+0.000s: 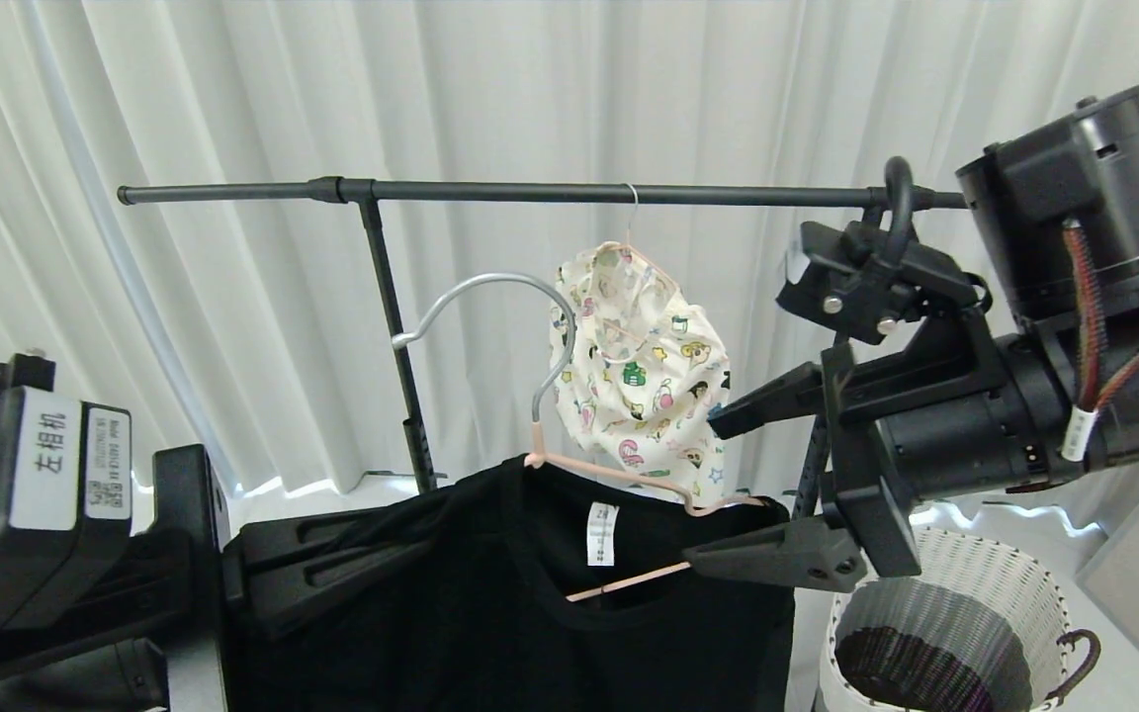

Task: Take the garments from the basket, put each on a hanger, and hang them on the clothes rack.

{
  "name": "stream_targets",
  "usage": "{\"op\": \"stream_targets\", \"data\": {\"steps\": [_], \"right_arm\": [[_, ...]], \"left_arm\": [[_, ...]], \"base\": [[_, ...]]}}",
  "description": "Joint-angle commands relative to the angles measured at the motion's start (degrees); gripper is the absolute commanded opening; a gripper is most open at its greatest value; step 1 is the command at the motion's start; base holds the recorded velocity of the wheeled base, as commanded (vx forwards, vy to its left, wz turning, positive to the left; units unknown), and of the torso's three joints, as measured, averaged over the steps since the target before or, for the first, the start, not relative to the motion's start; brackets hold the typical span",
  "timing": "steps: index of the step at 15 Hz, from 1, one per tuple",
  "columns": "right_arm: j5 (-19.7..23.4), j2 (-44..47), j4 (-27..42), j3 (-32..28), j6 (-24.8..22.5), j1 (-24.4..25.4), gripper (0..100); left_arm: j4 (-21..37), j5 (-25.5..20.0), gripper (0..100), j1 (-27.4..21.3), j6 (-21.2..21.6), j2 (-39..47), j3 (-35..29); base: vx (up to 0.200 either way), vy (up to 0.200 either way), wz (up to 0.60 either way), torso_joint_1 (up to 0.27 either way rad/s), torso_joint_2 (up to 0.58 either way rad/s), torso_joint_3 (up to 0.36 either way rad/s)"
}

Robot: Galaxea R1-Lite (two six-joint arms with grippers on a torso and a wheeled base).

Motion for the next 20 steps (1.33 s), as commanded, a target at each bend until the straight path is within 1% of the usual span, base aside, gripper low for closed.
{"op": "stream_targets", "data": {"steps": [1, 2, 5, 11, 13, 14, 15, 20], "right_arm": [[0.05, 3.28, 0.21, -1.34, -0.03, 2.25, 100], [0.05, 4.16, 0.21, -1.34, -0.12, 3.13, 100], [0.14, 5.74, 0.21, -0.90, -1.26, 2.86, 100], [0.14, 6.71, 0.12, -0.90, -1.79, 2.25, 100], [0.14, 6.97, 0.12, -0.81, -3.81, 1.02, 100], [0.14, 7.15, 0.12, -0.72, -5.65, 0.40, 100], [0.14, 7.41, 0.12, -0.81, -6.44, -0.04, 0], [0.14, 7.41, -0.14, -0.98, -6.62, -0.12, 0]], "left_arm": [[0.01, 0.01, 0, -0.53, 0.00, -0.03, -0.07], [0.01, 0.01, 0, -0.62, 0.00, -0.03, -0.33], [-1.83, -0.08, 0, -1.68, 0.00, 0.06, -0.51], [-1.92, -0.08, 0, -3.00, 0.09, 0.06, -0.86], [-1.92, -0.08, 0, -3.43, 0.09, 0.24, -0.95], [-1.92, -0.08, 0, -3.43, 0.09, 0.24, -1.04], [-1.92, -0.08, 0, -3.43, 0.09, 0.33, -0.95], [-1.92, -0.08, 0, -3.52, 0.18, 0.50, -1.21]], "base": [[0.000, 0.000, 0.00, 0.000, 0.00, 0.000], [0.000, 0.000, 0.00, 0.000, 0.00, 0.000], [0.000, 0.000, 0.00, 0.000, 0.00, 0.000], [0.000, 0.000, 0.00, 0.000, 0.00, 0.000], [0.000, 0.000, 0.00, 0.000, 0.00, 0.000], [0.000, 0.000, 0.00, 0.000, 0.00, 0.000], [0.000, 0.000, 0.00, 0.000, 0.00, 0.000], [0.000, 0.000, 0.00, 0.000, 0.00, 0.000]]}}
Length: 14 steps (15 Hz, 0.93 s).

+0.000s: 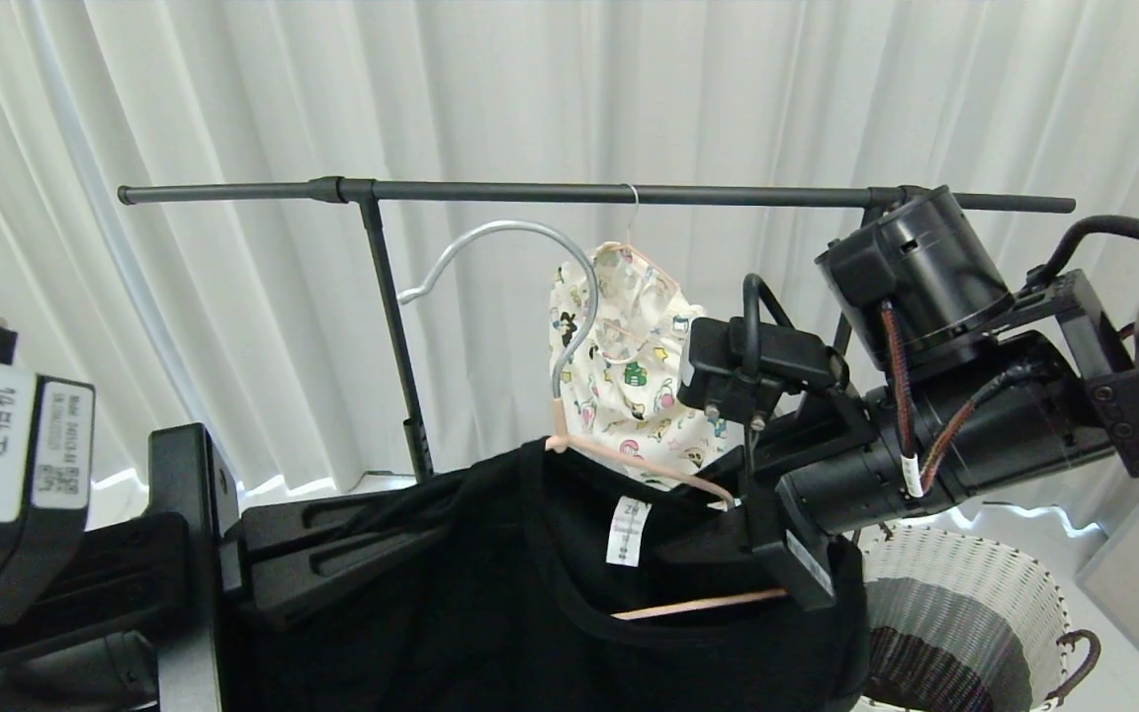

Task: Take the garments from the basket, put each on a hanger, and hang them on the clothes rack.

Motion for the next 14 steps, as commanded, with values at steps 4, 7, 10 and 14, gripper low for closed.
{"op": "stream_targets", "data": {"steps": [4, 7, 10, 14], "right_arm": [[-0.08, -0.45, -0.10, 0.07, -0.30, 0.09, 0], [0.01, -1.25, -0.10, 0.07, -2.76, 0.09, 0], [0.88, -1.95, -0.10, 0.07, -3.11, 0.18, 0], [0.80, -2.12, -1.15, -0.02, -7.07, 0.01, 0]], "left_arm": [[-0.03, 0.03, 0, 0.06, 0.27, 0.15, 0.06], [-0.03, 0.03, 0, 0.06, 0.89, 0.24, 0.23], [-0.03, 0.12, 0, 0.06, 1.41, 0.41, 0.23], [-0.03, 0.12, 0, 0.15, 1.68, 0.50, 0.32]], "base": [[0.000, 0.000, 0.00, 0.000, 0.00, 0.000], [0.000, 0.000, 0.00, 0.000, 0.00, 0.000], [0.000, 0.000, 0.00, 0.000, 0.00, 0.000], [0.000, 0.000, 0.00, 0.000, 0.00, 0.000]]}}
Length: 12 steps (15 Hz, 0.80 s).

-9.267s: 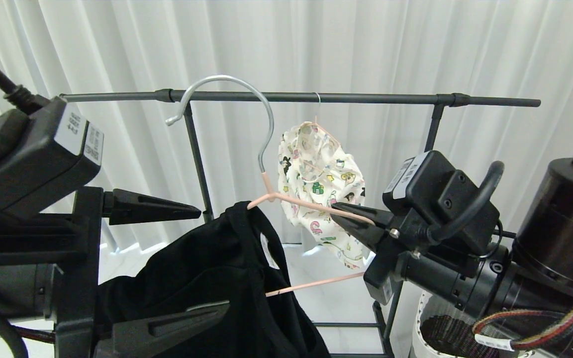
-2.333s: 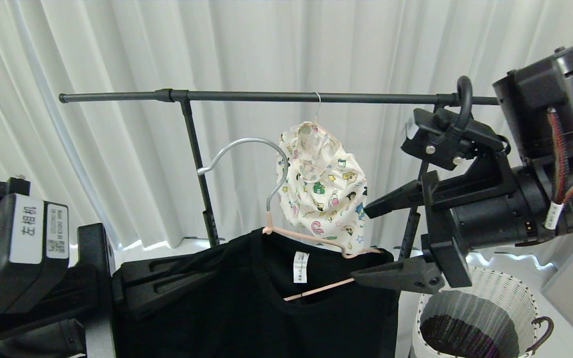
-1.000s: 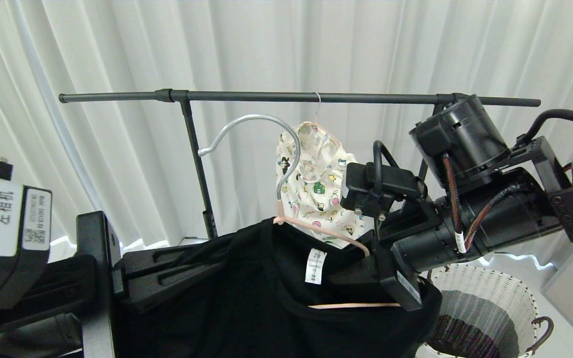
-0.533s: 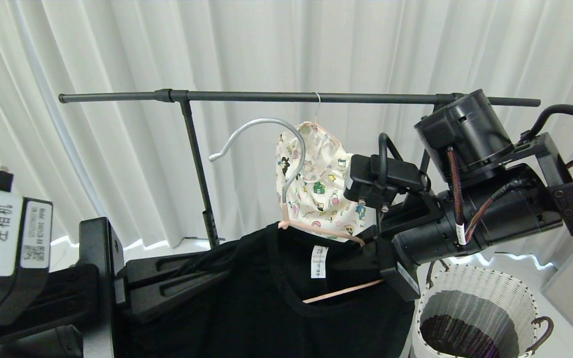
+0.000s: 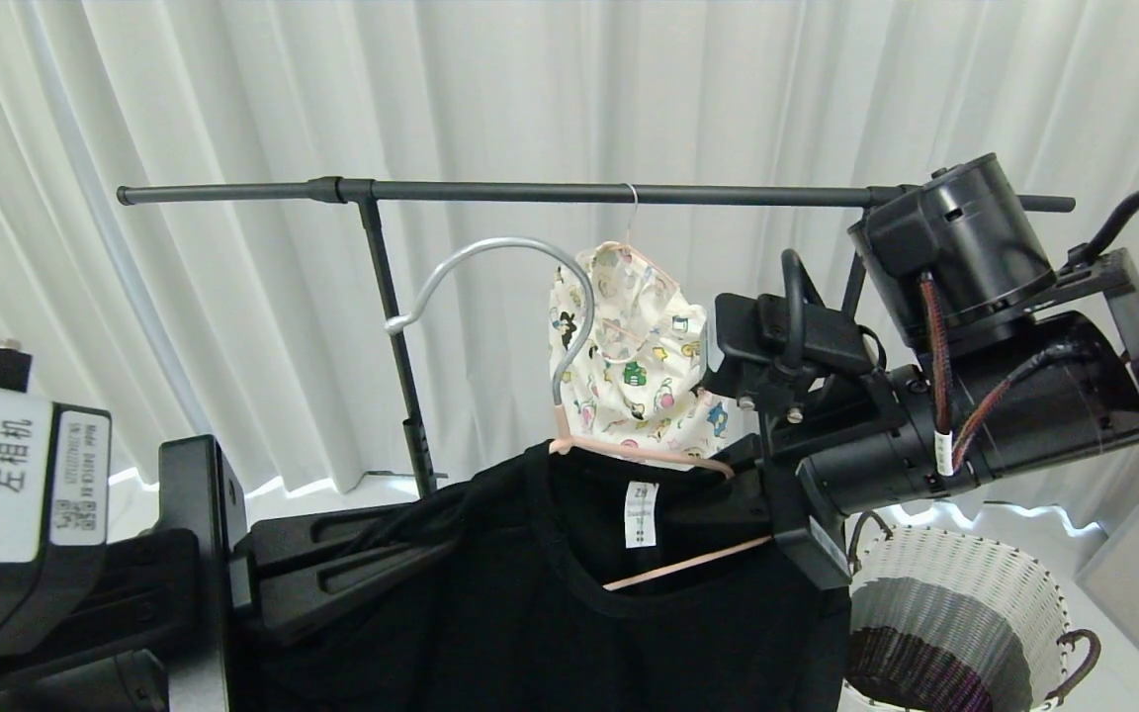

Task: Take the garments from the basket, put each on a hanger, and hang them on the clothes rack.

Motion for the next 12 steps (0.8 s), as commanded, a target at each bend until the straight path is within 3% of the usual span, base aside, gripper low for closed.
{"op": "stream_targets", "data": {"steps": [1, 2, 8, 12], "right_arm": [[0.10, -0.22, -2.01, 0.14, -2.75, -0.25, 0], [0.01, -0.22, -3.77, 0.06, -5.12, -0.34, 0], [-0.16, -0.22, -10.27, 0.06, -14.53, -2.19, 0], [-0.25, -0.66, -13.26, -0.12, -17.78, -5.62, 0]], "left_arm": [[-0.01, 0.03, 0, -0.01, -0.08, 0.02, 0.17], [-0.01, 0.12, 100, -0.01, -0.17, 0.02, 0.17], [-0.01, 0.38, 100, 0.87, -0.52, 0.29, 0.52], [-0.01, 0.38, 100, 6.23, -0.78, -0.15, 5.00]], "base": [[0.000, 0.000, 0.00, 0.000, 0.00, 0.000], [0.000, 0.000, 0.00, 0.000, 0.00, 0.000], [0.000, 0.000, 0.00, 0.000, 0.00, 0.000], [0.000, 0.000, 0.00, 0.000, 0.00, 0.000]]}}
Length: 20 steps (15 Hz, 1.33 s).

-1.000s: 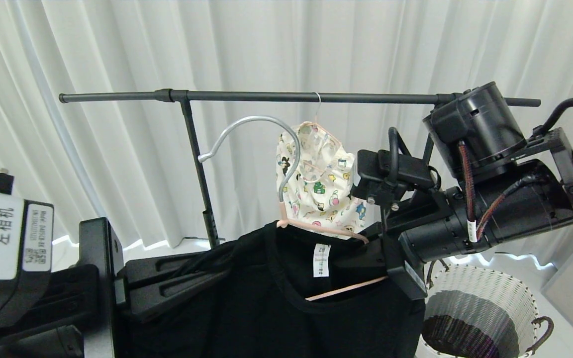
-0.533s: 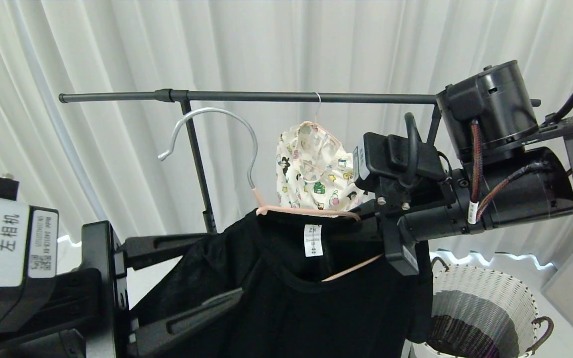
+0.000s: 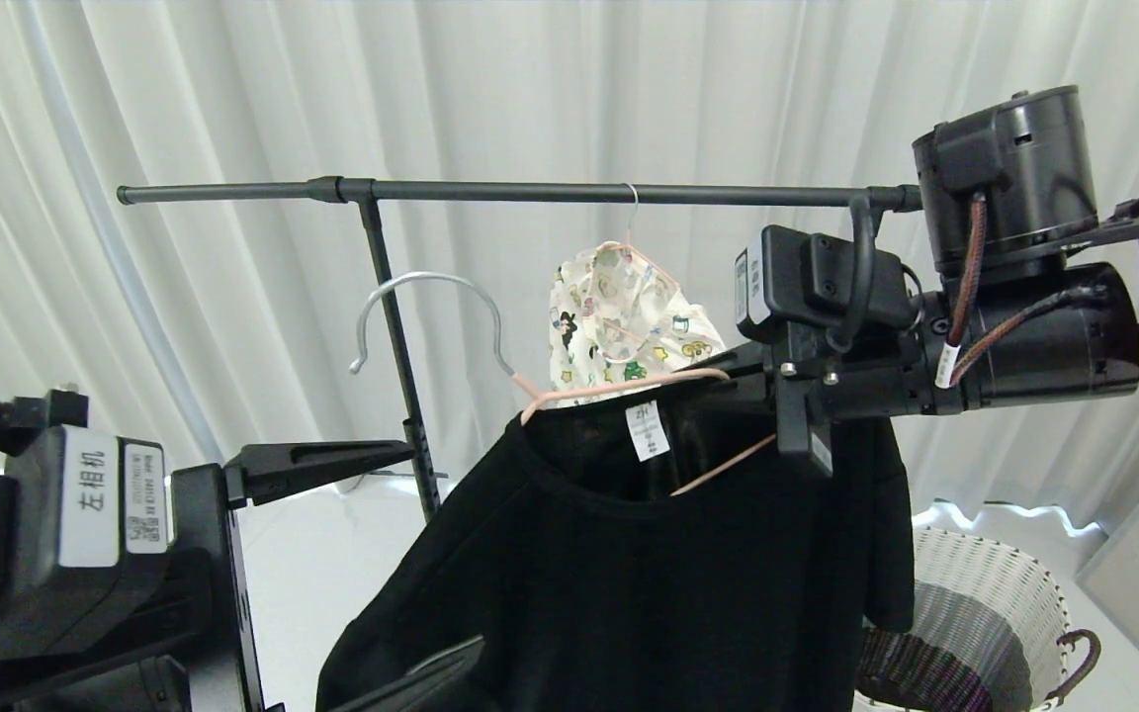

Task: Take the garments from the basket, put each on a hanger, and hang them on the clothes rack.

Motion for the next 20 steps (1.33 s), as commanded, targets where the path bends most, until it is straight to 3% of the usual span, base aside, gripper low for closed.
{"op": "stream_targets", "data": {"steps": [1, 7, 8, 11, 15, 17, 20], "right_arm": [[-0.02, -0.55, -1.28, -0.06, -0.11, -1.38, 0], [0.07, -2.75, -2.25, 0.20, 0.94, -5.07, 0], [0.07, -3.54, -2.25, 0.20, 3.05, -5.42, 0], [-0.02, -4.68, -2.95, 0.29, 6.57, -5.42, 0], [-2.57, -5.82, -9.36, 3.63, 12.81, -4.63, 0], [-4.94, -8.11, -13.58, 9.70, 20.10, -3.58, 0], [-7.58, -9.87, -19.91, 16.38, 24.93, -3.40, 0]], "left_arm": [[-0.01, -0.15, 100, 4.98, -0.08, 0.05, 2.80], [-0.01, -0.32, 100, 18.43, -4.12, 3.03, 7.54], [-0.01, -0.41, 100, 20.62, -4.12, 4.44, 8.07], [-0.01, -2.61, 100, 20.71, -3.94, 5.41, 8.86], [-0.01, -3.22, 100, 22.73, -3.86, 10.59, 7.72], [-0.10, -3.31, 100, 24.23, -4.21, 12.09, 5.96], [-0.10, -3.40, 100, 24.84, -4.29, 11.82, 5.35]], "base": [[0.000, 0.000, 0.00, 0.000, 0.00, 0.000], [0.000, 0.000, 0.00, 0.000, 0.00, 0.000], [0.000, 0.000, 0.00, 0.000, 0.00, 0.000], [0.000, 0.000, 0.00, 0.000, 0.00, 0.000], [0.000, 0.000, 0.00, 0.000, 0.00, 0.000], [0.000, 0.000, 0.00, 0.000, 0.00, 0.000], [0.000, 0.000, 0.00, 0.000, 0.00, 0.000]]}}
